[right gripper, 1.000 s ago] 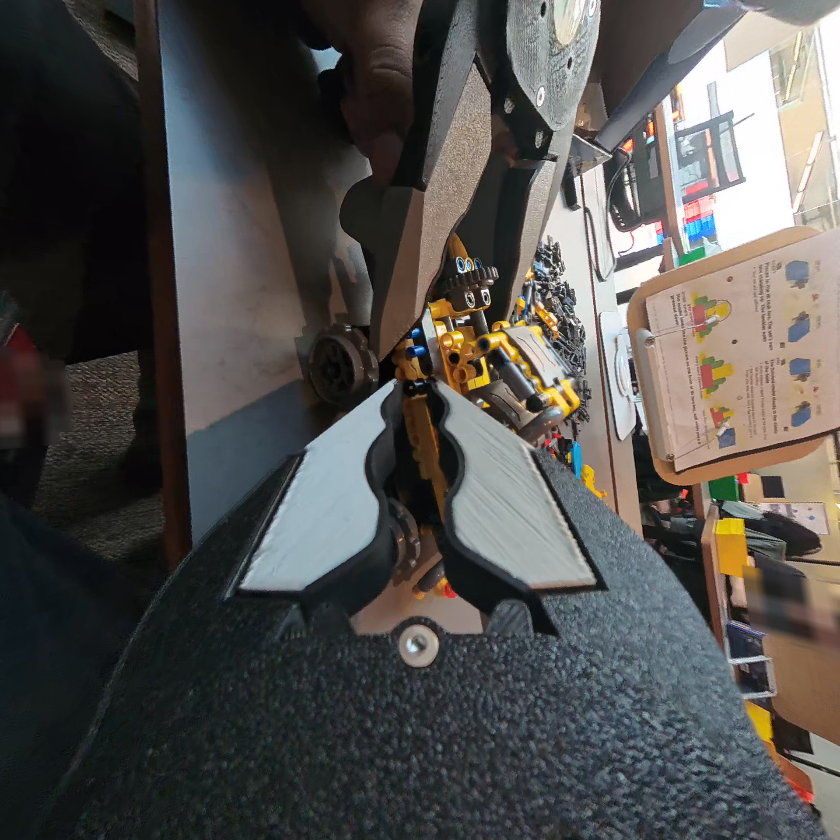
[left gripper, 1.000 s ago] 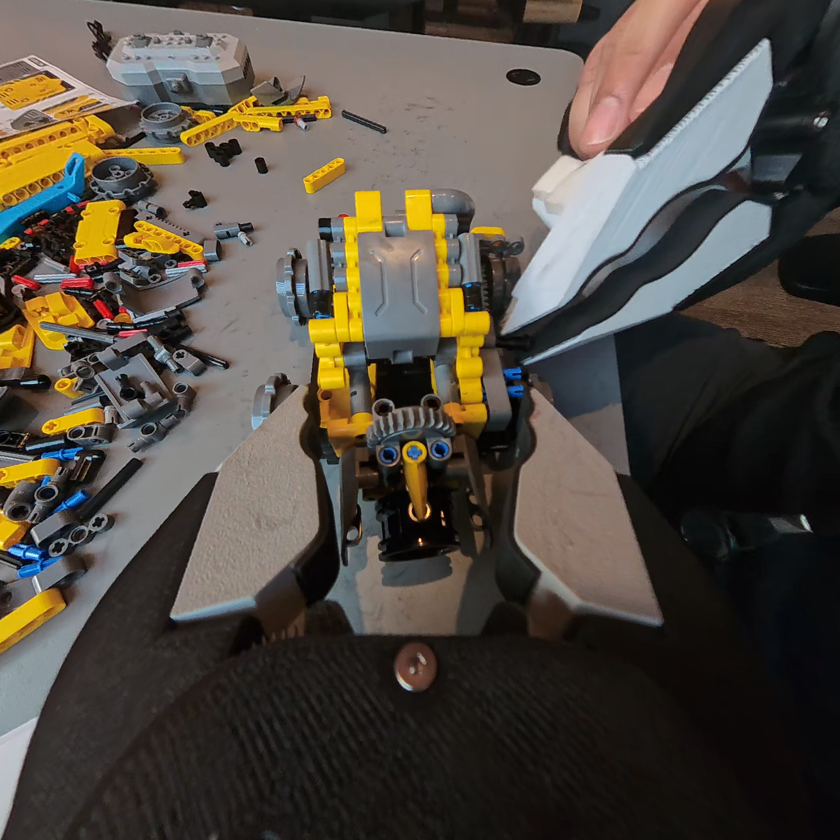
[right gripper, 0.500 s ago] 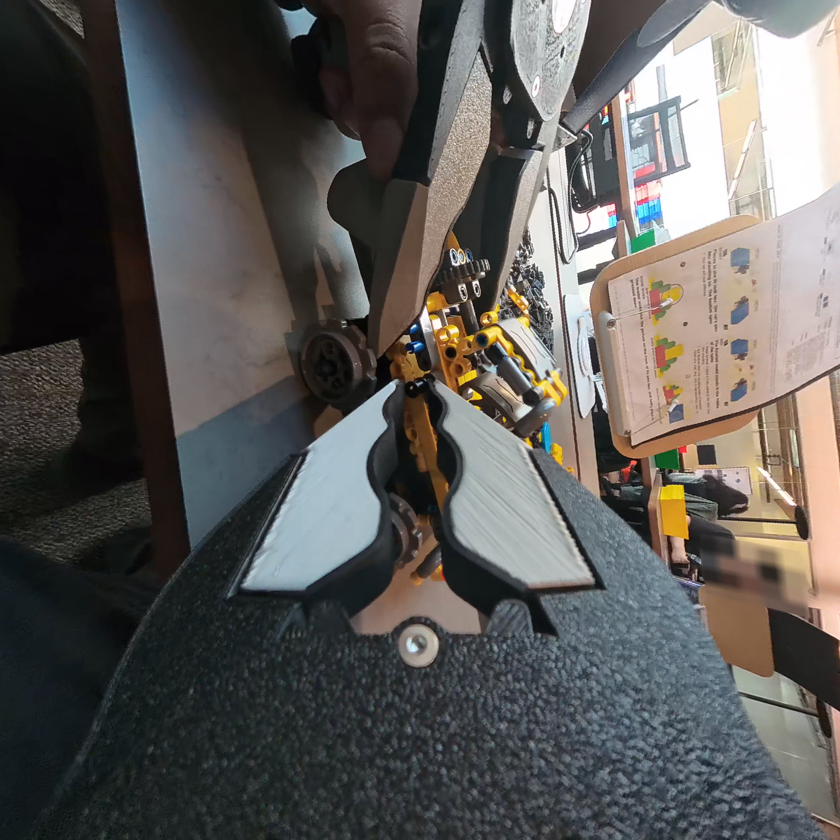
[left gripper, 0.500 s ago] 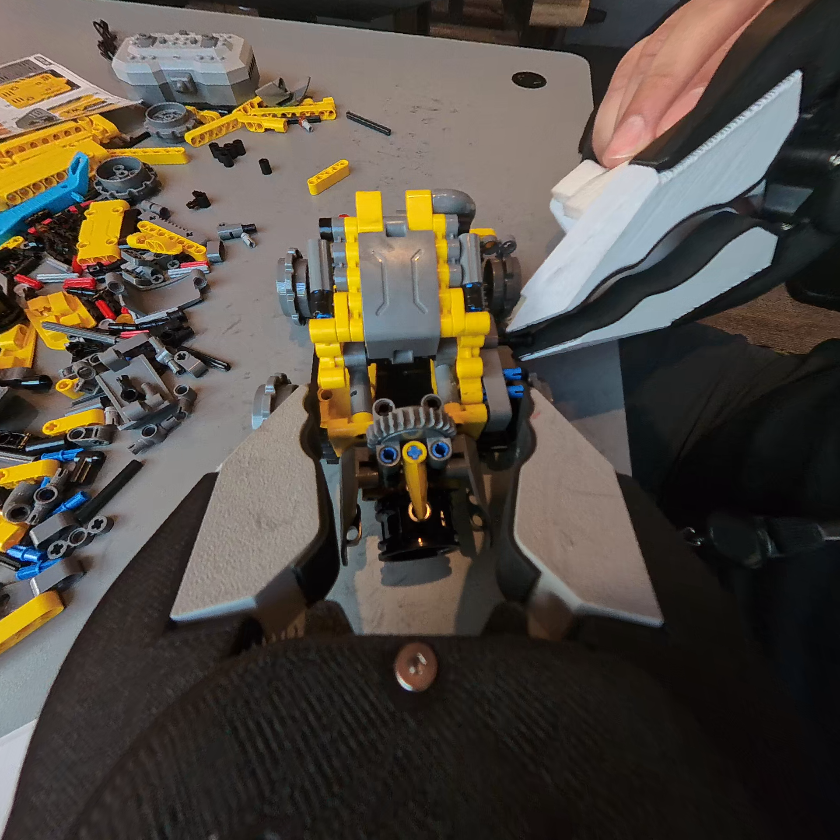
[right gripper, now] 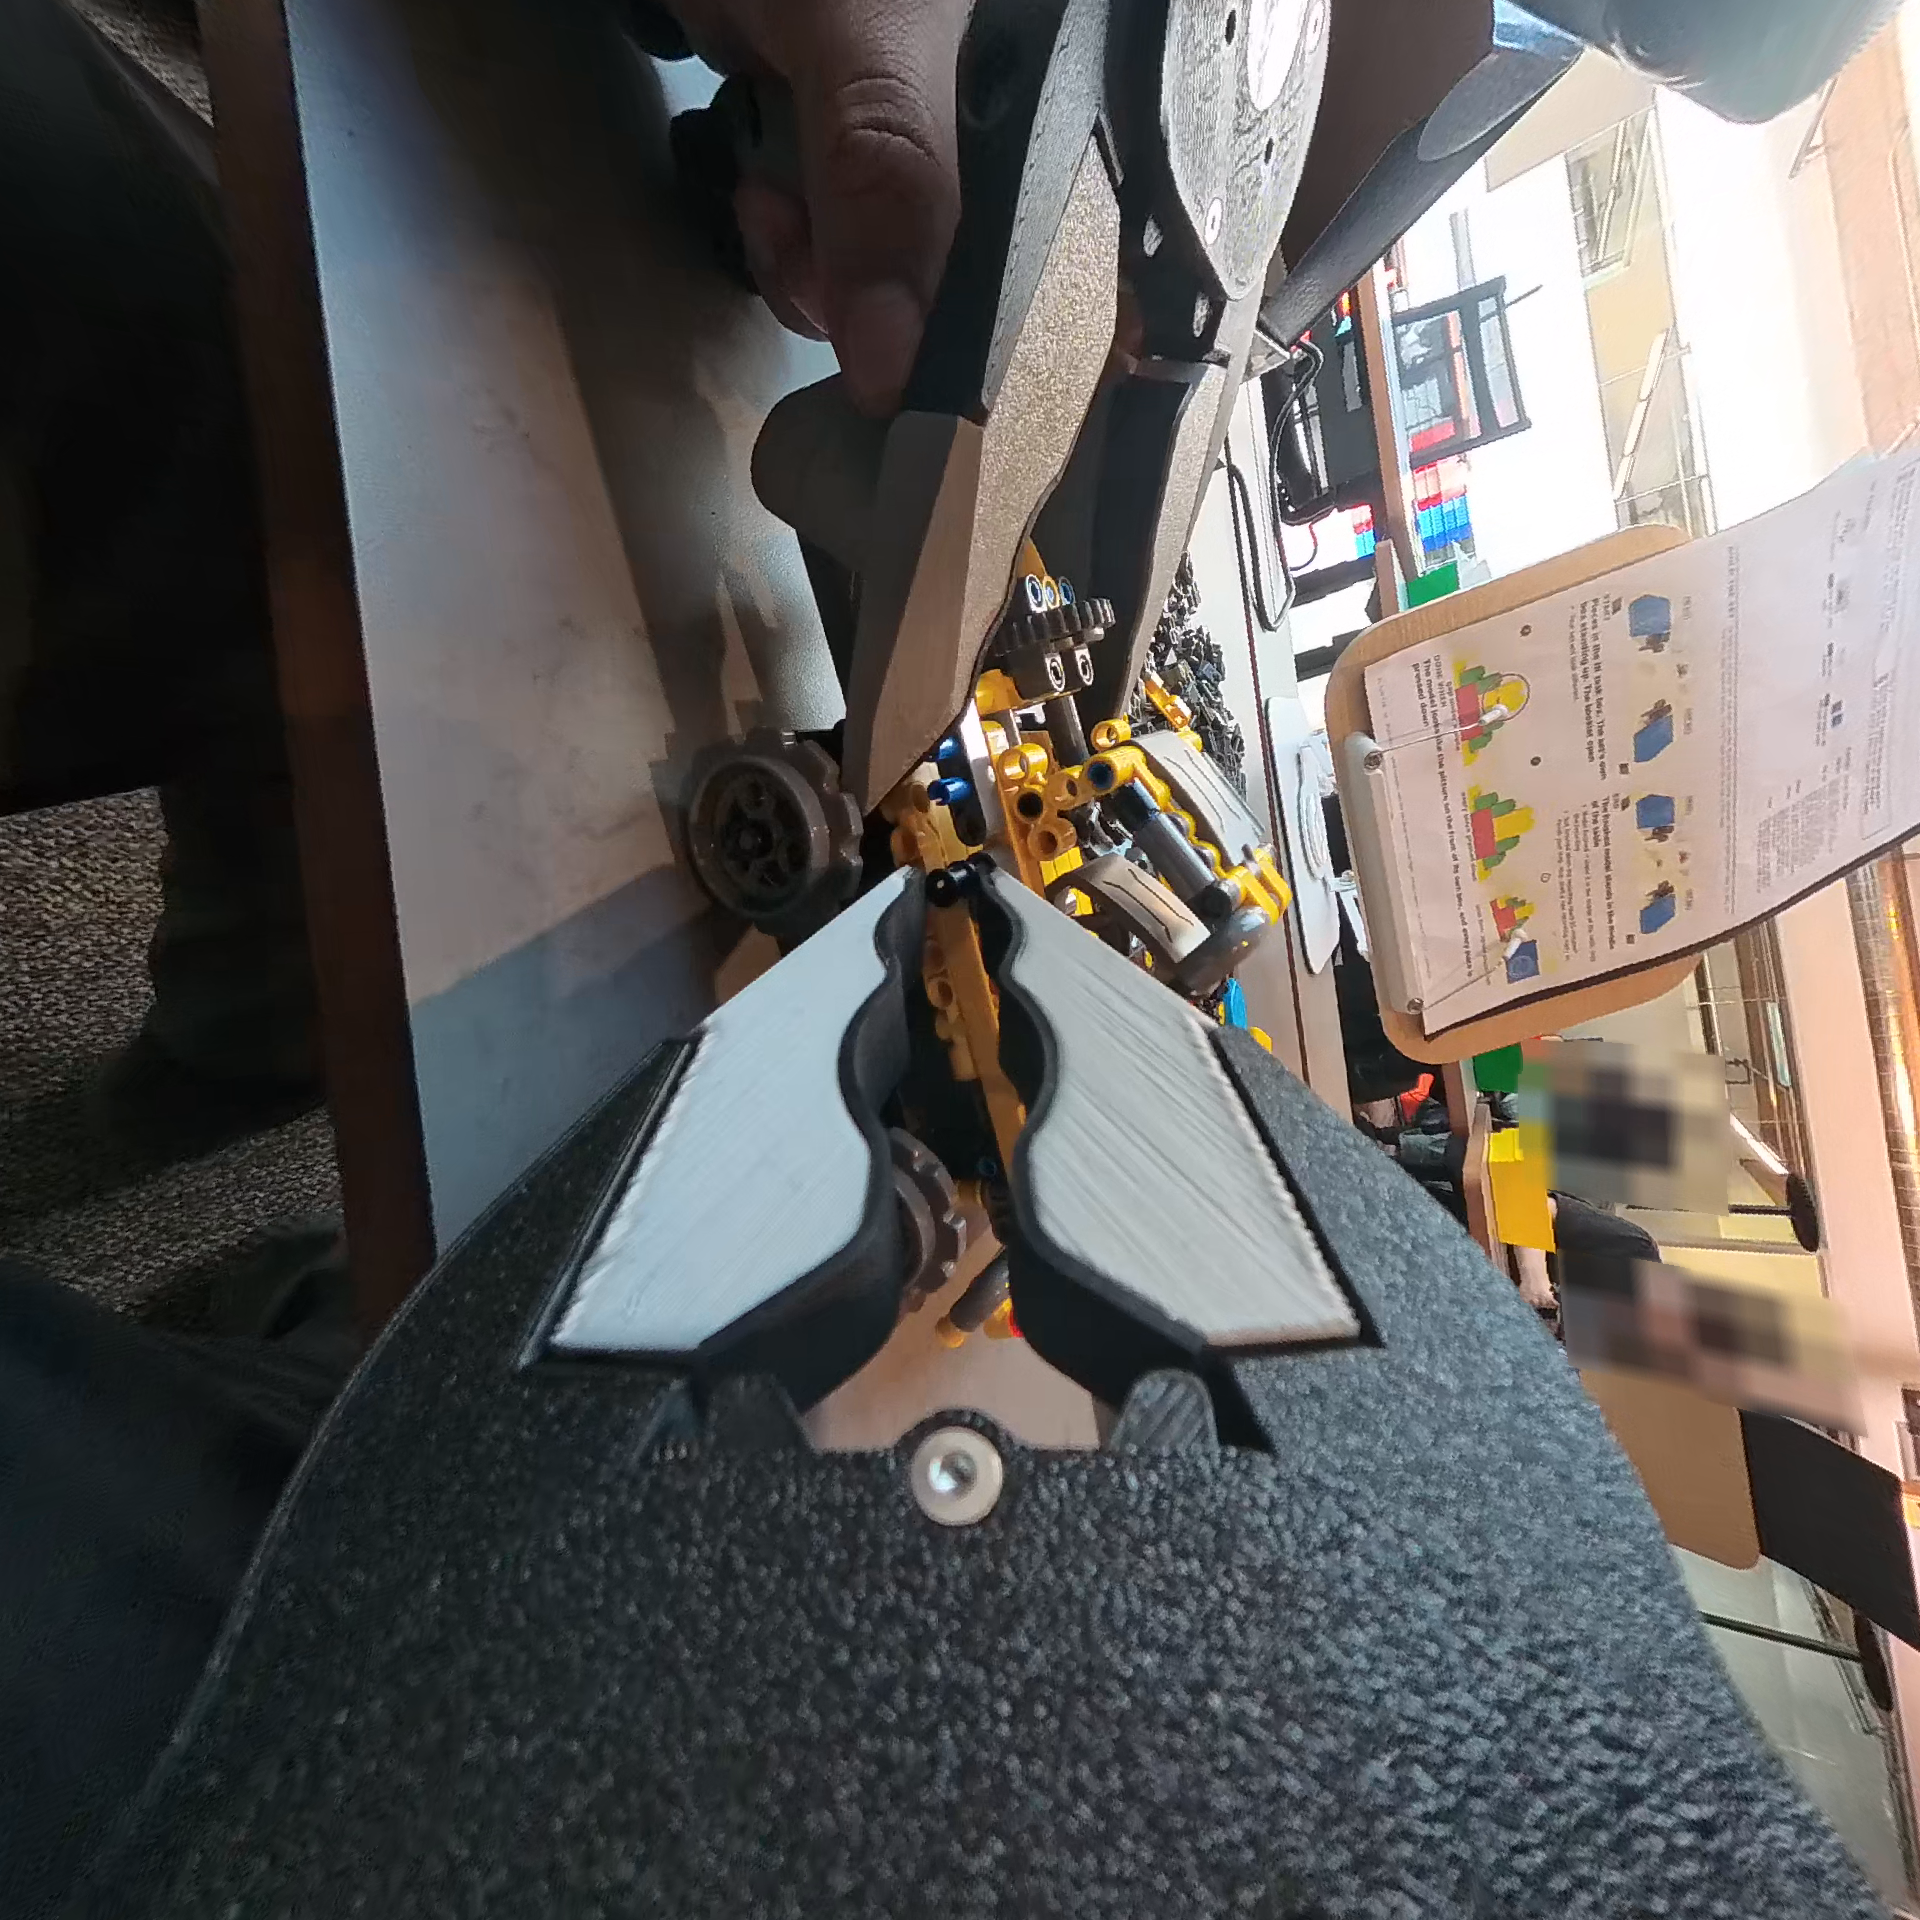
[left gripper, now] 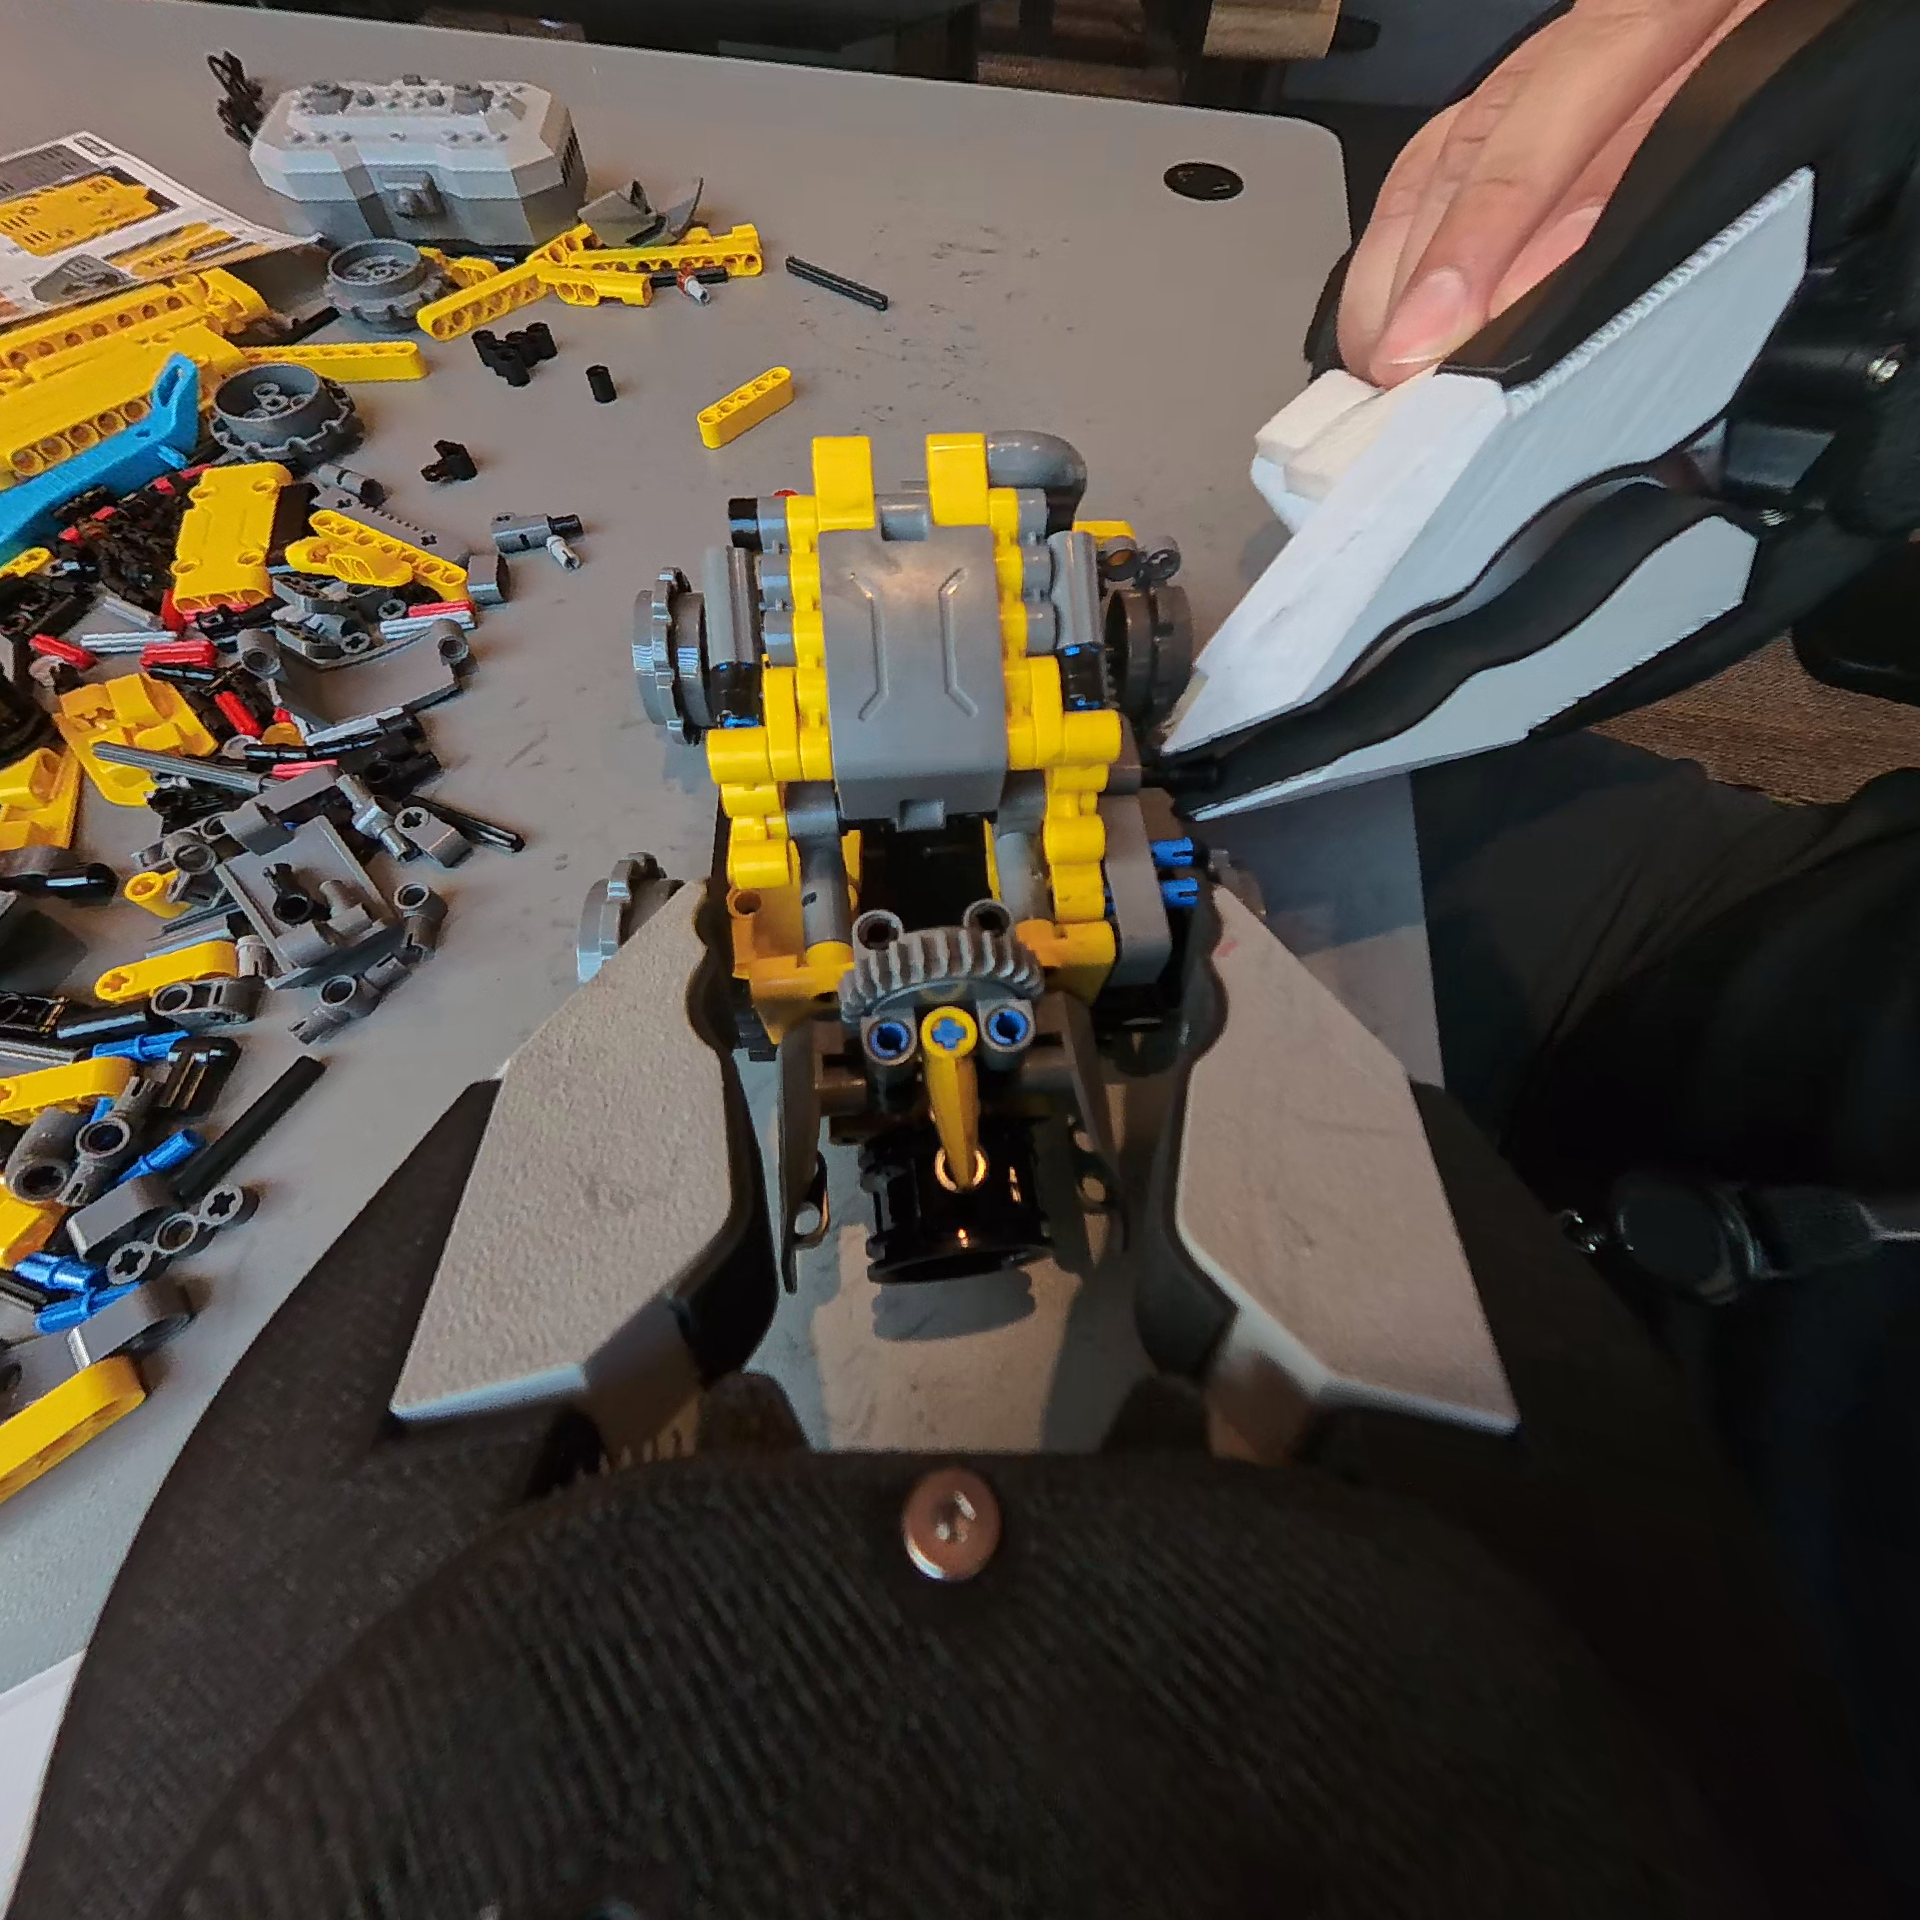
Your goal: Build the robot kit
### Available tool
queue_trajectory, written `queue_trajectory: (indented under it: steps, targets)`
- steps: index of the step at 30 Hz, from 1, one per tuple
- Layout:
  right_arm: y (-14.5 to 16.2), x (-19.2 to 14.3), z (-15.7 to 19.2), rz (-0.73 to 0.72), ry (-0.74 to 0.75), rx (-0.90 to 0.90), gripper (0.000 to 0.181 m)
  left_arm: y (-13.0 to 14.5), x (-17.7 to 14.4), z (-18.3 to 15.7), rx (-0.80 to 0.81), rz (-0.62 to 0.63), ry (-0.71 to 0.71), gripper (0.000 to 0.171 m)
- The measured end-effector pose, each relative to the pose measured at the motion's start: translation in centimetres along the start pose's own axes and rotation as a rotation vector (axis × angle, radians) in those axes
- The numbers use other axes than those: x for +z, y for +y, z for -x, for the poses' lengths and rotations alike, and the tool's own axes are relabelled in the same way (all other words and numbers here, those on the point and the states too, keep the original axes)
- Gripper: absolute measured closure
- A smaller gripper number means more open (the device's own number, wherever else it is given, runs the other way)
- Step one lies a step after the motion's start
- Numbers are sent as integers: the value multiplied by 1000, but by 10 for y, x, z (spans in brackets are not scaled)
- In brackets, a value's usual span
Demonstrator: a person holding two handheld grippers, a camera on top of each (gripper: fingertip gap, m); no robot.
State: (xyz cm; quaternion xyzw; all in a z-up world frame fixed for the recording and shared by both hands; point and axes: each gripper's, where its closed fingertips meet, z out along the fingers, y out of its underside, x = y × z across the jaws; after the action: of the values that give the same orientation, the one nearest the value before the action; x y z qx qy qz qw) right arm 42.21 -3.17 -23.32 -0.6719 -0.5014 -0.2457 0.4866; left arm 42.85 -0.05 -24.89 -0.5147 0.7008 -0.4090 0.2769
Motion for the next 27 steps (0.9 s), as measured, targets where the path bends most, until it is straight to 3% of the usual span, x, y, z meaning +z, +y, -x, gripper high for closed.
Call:
queue_trajectory:
  steps: [9,14,17,19,23,27]
  targets:
    - [-1,-8,-2,-46,-3,54,167,0,0,0,-5,-1,3,86]
    - [-6,-17,-3,-106,-199,267,157,0,0,0,-5,-1,3,86]
    - [-5,-12,-8,-100,-232,342,140,0,0,0,-5,-1,3,86]
    - [0,-4,-8,-65,-236,345,140,0,0,0,-7,-1,5,86]
    - [1,4,-1,-49,-269,293,160,0,0,0,-16,-2,12,86]
    - [1,3,-3,-52,-347,333,159,0,0,0,-17,-2,14,86]
